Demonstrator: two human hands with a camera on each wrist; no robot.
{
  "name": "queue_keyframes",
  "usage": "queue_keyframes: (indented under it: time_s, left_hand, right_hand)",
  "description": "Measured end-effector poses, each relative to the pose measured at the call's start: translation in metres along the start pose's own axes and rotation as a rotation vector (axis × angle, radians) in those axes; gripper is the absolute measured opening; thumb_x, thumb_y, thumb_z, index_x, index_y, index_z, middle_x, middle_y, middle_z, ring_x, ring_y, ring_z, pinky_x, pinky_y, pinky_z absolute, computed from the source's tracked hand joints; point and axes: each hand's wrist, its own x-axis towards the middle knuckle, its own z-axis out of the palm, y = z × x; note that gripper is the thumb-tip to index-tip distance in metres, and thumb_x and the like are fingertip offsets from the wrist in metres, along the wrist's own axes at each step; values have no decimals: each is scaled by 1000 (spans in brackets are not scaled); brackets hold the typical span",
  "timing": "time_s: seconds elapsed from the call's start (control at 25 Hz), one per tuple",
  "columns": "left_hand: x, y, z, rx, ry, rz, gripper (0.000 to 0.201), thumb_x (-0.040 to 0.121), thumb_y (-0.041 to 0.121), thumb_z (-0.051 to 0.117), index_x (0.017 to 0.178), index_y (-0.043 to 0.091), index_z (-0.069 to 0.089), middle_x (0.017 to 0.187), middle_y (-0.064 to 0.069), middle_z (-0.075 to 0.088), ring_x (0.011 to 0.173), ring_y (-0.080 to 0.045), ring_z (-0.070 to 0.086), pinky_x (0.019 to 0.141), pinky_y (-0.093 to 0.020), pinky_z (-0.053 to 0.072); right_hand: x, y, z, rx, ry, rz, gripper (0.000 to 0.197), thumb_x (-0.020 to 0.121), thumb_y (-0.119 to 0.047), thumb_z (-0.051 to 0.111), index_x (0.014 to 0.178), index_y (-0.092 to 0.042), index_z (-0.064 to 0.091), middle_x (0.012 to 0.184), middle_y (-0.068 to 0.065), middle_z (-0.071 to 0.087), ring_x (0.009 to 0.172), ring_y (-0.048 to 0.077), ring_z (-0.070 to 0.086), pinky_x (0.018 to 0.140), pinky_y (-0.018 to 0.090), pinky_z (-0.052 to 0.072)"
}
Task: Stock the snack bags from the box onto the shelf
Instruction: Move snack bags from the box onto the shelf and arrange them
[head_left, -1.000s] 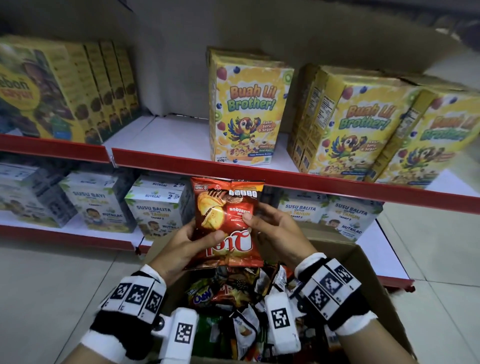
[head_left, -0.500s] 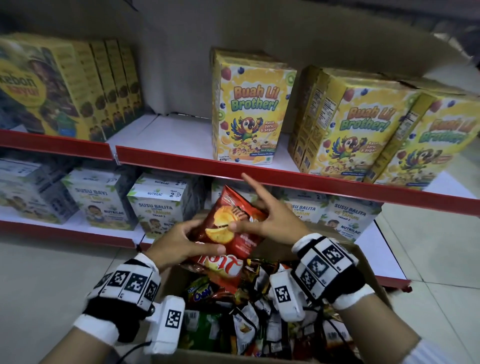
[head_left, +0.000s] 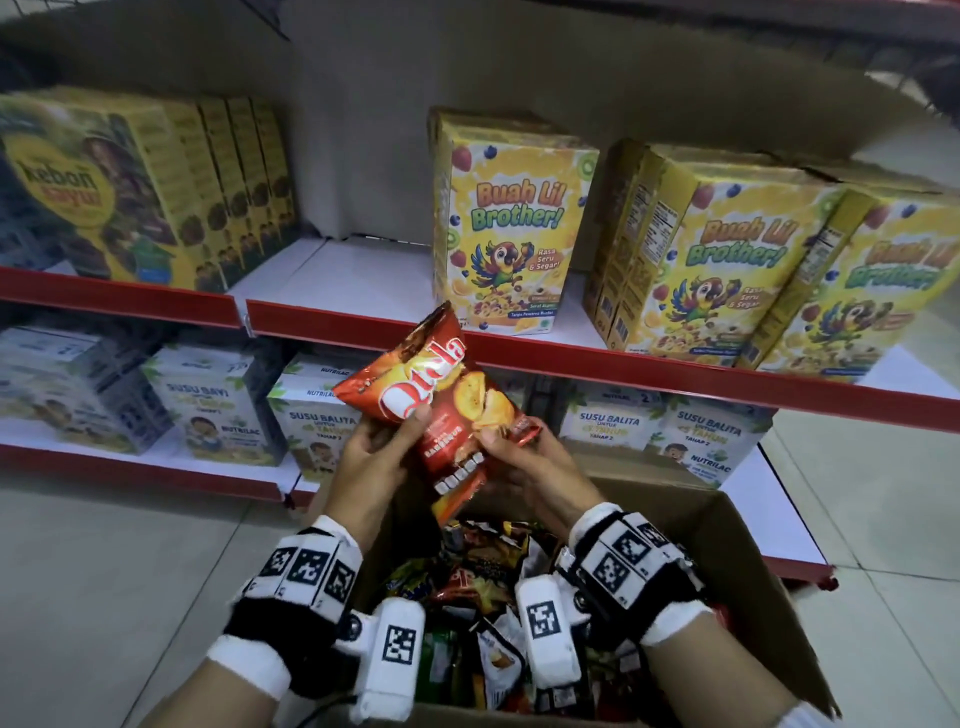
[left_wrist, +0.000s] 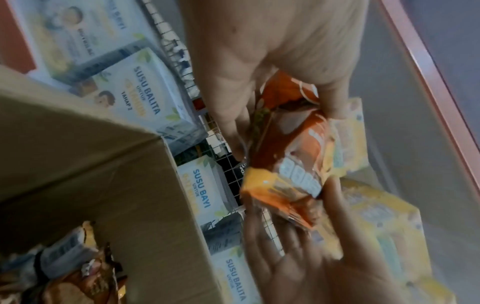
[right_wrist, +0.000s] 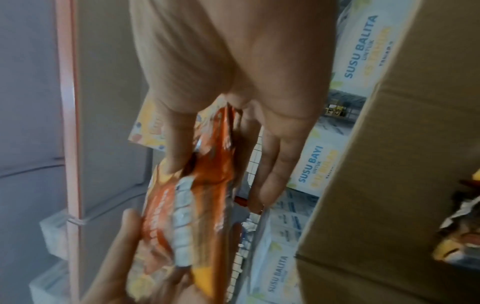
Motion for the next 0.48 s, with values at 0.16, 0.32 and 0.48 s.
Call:
queue_keyframes:
  time_s: [0.16,0.32,0.48]
  left_hand:
    - [9,3,-38,19,155,59,52,67,31,74,115,19,60,112,-3,69,96,-17,69,70,-30,57]
    - [8,0,-68,87,186,29,55,68,29,74,118,13,59,114,-6,68,103,-23,66,79,-39,55]
    - [5,-5,-89,147,180,-6,53,62,33,75,111,18,62,107,-4,71,97,-21,69,68,-33,57]
  right_hand:
    - [19,34,-11,-559,-185,99,53,77,-7,75,122,-20,50,111,0,68,96,8,65,83,25,54]
    - [50,87,-23,-1256,-289,75,41,87,-11,62,127,-13,57,127,10,62,112,20,59,97,27,42]
    - [66,140,-28,-1664,-537,22,68,89,-41,56,148,-27,26,158,4,18,144,24,19,117,37,20]
